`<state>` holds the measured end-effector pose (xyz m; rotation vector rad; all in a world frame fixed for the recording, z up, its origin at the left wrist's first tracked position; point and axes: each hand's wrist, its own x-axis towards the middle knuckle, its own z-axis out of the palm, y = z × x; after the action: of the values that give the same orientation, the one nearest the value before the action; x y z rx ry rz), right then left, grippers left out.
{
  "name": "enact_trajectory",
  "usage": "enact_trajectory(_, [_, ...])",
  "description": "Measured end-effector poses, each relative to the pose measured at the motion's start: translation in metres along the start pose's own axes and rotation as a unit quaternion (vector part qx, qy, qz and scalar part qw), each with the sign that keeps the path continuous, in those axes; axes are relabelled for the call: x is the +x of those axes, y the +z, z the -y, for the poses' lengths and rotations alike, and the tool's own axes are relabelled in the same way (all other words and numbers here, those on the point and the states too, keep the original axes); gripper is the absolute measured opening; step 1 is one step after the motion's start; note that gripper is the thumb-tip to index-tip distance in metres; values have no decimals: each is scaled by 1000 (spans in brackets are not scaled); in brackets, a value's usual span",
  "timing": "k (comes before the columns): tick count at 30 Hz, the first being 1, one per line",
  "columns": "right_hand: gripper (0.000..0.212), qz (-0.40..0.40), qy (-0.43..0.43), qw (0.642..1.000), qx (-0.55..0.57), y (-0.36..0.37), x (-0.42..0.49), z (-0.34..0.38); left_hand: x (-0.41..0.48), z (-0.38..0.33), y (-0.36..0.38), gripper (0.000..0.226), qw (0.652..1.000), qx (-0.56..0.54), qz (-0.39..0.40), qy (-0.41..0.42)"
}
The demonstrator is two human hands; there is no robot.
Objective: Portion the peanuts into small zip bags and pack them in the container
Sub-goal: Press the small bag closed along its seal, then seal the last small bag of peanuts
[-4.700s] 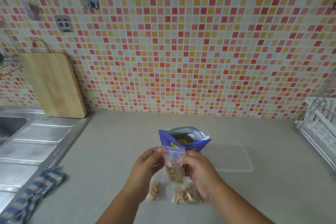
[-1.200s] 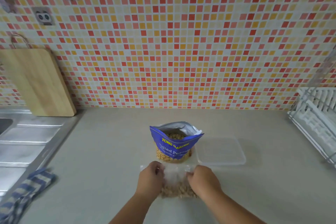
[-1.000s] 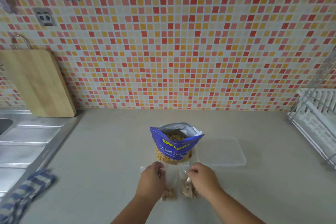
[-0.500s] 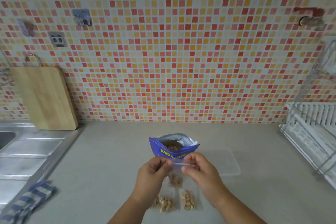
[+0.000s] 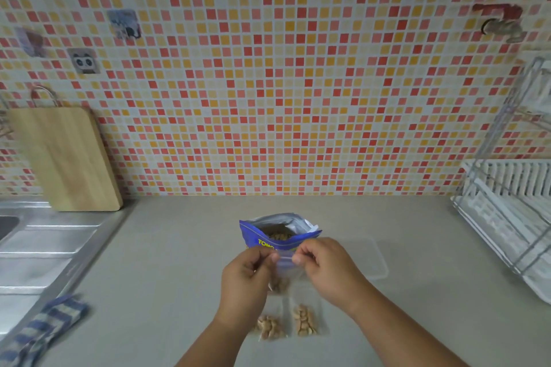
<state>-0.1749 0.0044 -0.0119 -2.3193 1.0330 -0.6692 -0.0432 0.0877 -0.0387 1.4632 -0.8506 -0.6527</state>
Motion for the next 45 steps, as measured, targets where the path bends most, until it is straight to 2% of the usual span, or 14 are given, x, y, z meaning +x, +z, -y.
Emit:
enact_trajectory(5, [21,42,58,997,-7,15,-3,-18,1,17,5,15,996,-13,-9,-89])
enact_trajectory(8, [18,82,121,989,0,32,-5,-31,-1,34,9,13,990,2,-7,-142])
enact_trajectory(10, [30,115,179,977,8,46,-9,-42,-1,50,12,14,984,39,5,-176])
enact_trajectory(13, [31,128,252,958,-49,63,-15,-61,2,75,15,16,971,123,12,-204])
enact_trajectory(17, [46,129,319,929,-139,80,-24,-75,13,97,14,15,956,213,22,-198])
enact_trajectory(22, [39,131,377,914,-71,91,-24,-79,16,106,16,26,938,318,44,-131])
enact_trajectory(24, [30,126,386,913,-49,88,-24,-76,15,105,17,21,936,323,59,-127])
enact_trajectory(26, [15,102,379,919,-18,82,-26,-73,14,102,16,10,932,339,72,-108])
enact_trajectory(29, [26,36,351,935,28,72,-30,-67,12,102,12,32,934,347,75,-33])
enact_trajectory(31, [30,9,326,942,84,65,-30,-62,9,93,11,32,952,299,64,23])
enact_trajectory(35, [33,14,301,923,240,58,-30,-55,4,69,12,6,987,52,91,-122])
enact_trajectory(38, [25,36,281,915,287,55,-33,-47,4,60,8,16,986,-51,88,-134])
enact_trajectory(41, [22,-2,230,941,249,50,-34,-41,3,58,4,16,991,-15,89,-99])
enact_trajectory(45, [26,16,123,986,114,42,-29,-31,1,57,4,7,991,65,114,-10])
